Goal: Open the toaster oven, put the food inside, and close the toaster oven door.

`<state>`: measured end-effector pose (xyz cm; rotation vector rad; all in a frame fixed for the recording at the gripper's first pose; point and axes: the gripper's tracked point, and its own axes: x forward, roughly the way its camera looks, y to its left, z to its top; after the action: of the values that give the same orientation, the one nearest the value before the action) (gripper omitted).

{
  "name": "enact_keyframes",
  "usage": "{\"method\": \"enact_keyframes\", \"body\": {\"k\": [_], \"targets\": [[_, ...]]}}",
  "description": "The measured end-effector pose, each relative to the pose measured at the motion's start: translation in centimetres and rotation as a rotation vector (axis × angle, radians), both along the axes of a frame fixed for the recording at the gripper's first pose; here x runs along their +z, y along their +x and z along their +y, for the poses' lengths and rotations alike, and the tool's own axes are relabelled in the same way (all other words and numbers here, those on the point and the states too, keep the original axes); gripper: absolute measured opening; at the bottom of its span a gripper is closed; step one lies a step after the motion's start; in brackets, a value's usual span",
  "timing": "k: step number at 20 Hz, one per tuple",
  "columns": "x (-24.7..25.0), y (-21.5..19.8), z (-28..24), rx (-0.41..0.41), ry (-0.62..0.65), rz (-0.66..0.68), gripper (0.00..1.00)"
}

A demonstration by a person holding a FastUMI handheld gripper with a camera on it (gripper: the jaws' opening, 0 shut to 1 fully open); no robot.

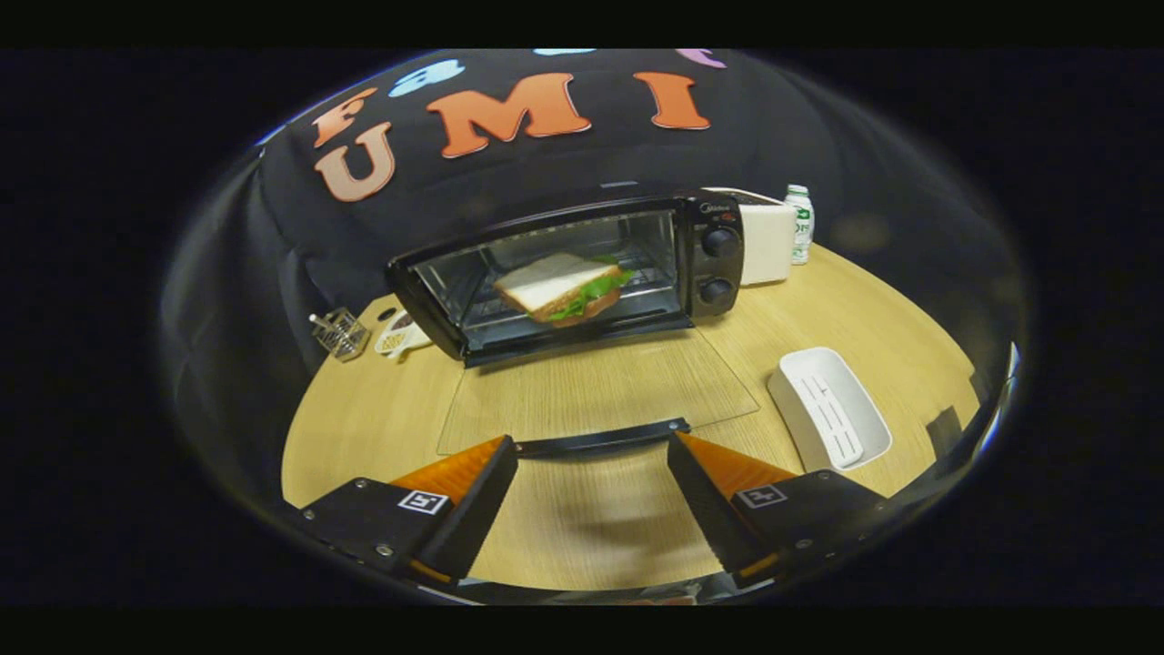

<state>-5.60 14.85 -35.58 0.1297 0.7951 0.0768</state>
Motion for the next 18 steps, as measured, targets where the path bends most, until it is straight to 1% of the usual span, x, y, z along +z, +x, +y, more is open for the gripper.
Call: {"method": "enact_keyframes", "body": {"k": [2,3,8,10,18], "targets": [[-1.2,-0.8,0.0,0.019,-0.020,0.030,0.99],[-2.3,-0.8,-0.7,0.026,-0.031,0.048,0.99],[-5.0,-1.1,-0.6,0.053,-0.074,0.113,0.99],[-5.1,-1.2,0.4,0.064,-0.084,0.126,0.99],[-5.9,0.1,1.5,0.094,-0.107,0.133,0.99]]}}
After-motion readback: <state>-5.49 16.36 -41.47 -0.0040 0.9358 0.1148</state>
